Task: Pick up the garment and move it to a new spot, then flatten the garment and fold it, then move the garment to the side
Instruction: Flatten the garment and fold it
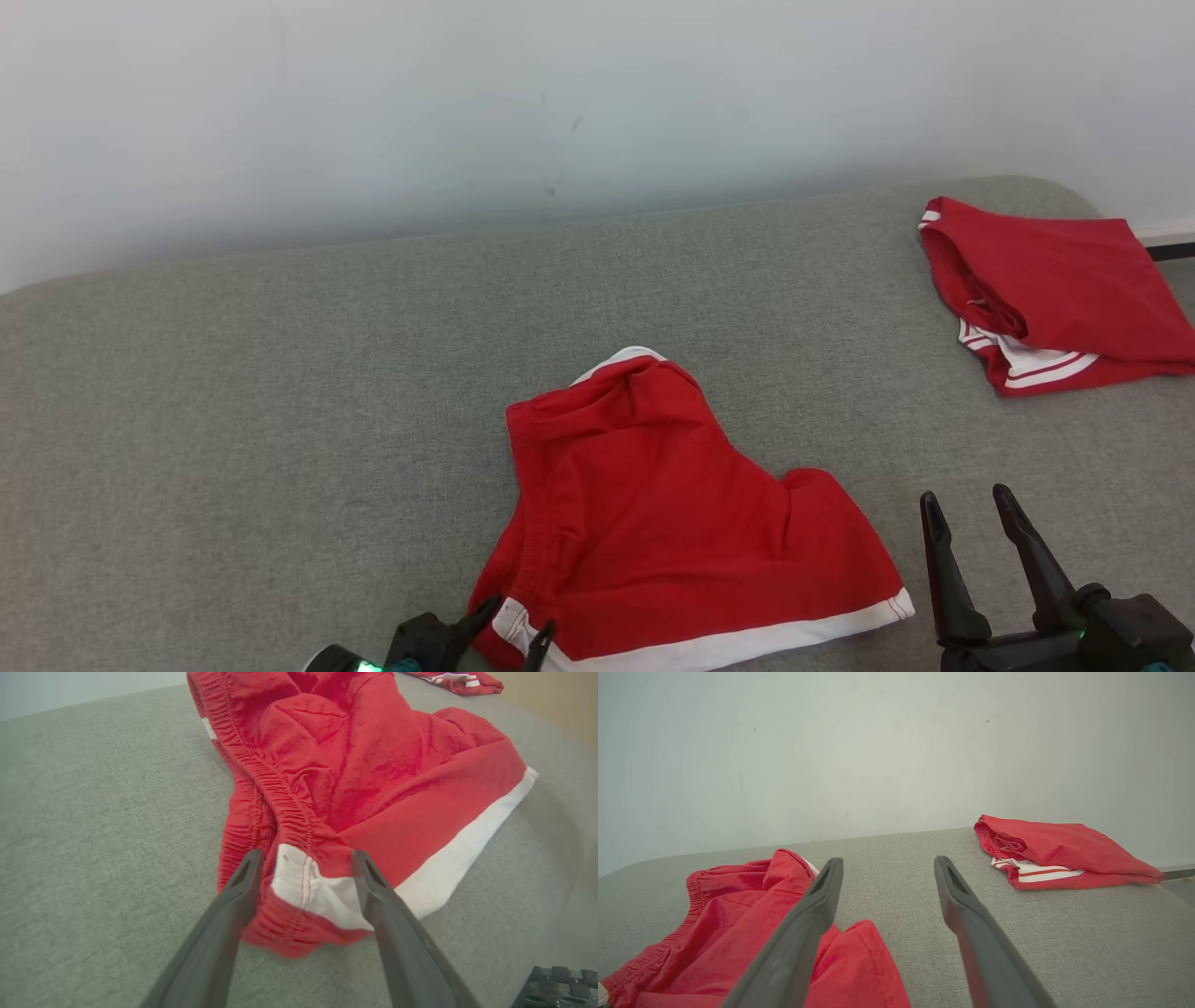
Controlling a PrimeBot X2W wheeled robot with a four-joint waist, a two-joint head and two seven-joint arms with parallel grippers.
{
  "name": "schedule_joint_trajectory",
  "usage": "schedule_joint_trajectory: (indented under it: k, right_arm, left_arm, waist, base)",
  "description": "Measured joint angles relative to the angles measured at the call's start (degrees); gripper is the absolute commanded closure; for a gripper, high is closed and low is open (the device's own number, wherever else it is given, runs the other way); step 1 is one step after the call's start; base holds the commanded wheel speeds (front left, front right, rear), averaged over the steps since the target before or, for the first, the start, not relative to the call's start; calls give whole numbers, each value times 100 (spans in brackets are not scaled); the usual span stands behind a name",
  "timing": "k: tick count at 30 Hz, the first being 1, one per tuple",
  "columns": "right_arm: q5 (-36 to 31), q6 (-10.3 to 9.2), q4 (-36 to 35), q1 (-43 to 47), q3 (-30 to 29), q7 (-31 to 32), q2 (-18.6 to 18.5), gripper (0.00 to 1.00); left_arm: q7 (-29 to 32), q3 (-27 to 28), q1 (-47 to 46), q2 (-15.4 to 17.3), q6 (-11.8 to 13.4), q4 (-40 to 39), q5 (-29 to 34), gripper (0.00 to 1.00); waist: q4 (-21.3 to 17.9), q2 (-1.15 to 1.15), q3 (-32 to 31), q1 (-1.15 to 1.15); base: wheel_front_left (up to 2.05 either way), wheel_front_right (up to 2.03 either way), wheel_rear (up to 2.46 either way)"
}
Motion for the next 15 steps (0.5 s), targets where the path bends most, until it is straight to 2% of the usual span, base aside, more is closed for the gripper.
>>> schedule_joint_trajectory:
  k: [1, 7, 15]
  right_arm:
    - [0, 0, -1, -3, -9, 0, 1, 0]
    - [0, 0, 3, 12, -80, 0, 41, 0]
    - [-2, 0, 53, 69, -165, 0, 70, 0]
  left_arm:
    - [-7, -12, -20, 10, 0, 49, -31, 100]
    - [-116, 44, -82, 33, 10, 215, -172, 100]
    - [-233, 664, 168, 238, 356, -109, -442, 100]
  waist:
    - [-10, 0, 7, 0]
    - [35, 0, -45, 0]
    - [284, 0, -151, 0]
  base:
    - [0, 0, 0]
    - [0, 0, 0]
    - [0, 0, 0]
